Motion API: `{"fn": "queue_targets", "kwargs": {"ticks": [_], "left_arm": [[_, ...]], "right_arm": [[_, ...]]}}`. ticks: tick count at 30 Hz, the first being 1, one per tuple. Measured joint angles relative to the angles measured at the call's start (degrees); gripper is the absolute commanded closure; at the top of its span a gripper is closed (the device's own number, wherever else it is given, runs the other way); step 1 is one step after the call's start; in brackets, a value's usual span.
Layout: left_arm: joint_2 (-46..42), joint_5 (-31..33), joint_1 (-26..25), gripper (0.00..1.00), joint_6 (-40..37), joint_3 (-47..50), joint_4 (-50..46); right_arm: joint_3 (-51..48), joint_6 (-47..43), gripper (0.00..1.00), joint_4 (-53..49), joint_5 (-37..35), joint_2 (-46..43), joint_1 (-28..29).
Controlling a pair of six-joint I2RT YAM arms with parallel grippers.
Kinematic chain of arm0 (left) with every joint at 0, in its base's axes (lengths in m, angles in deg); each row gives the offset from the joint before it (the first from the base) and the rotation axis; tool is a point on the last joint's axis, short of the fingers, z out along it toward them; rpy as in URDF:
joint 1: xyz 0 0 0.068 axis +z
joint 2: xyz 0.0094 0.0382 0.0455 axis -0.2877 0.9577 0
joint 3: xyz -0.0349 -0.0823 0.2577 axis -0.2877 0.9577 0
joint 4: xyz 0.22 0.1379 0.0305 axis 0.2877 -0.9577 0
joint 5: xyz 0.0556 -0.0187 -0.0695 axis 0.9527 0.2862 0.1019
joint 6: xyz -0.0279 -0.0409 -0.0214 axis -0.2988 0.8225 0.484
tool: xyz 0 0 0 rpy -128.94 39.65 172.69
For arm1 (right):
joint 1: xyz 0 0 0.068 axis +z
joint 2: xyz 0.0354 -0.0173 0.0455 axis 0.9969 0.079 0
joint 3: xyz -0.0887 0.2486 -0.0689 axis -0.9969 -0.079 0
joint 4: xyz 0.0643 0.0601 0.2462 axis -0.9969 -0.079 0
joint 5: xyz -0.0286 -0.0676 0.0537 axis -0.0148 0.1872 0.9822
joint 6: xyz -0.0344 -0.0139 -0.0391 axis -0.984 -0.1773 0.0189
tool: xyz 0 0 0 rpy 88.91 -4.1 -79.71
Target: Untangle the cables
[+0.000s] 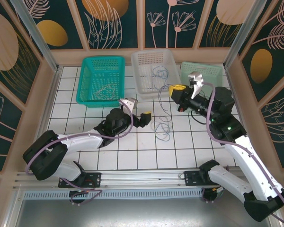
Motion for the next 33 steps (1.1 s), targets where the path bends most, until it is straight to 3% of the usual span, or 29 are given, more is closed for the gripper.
{"fn": "queue_targets", "kwargs": {"ticks": [11,27,33], "left_arm": [[-0.17,0.22,0.0,0.01,0.61,1.44,0.83],[8.79,-14.32,0.0,0.02,3.85,-1.64,10.56],[10.19,-16.44,0.0,0.01,4.28,-2.32,12.09]], "right_arm": [[1.16,-0.55,1.0,5.51,-5.07,-0.85,0.31],[4.63,1.55,1.0,20.87,-12.13,-3.1,0.33],[6.56,2.05,1.0,22.36,-12.87,-2.34,0.33]]}}
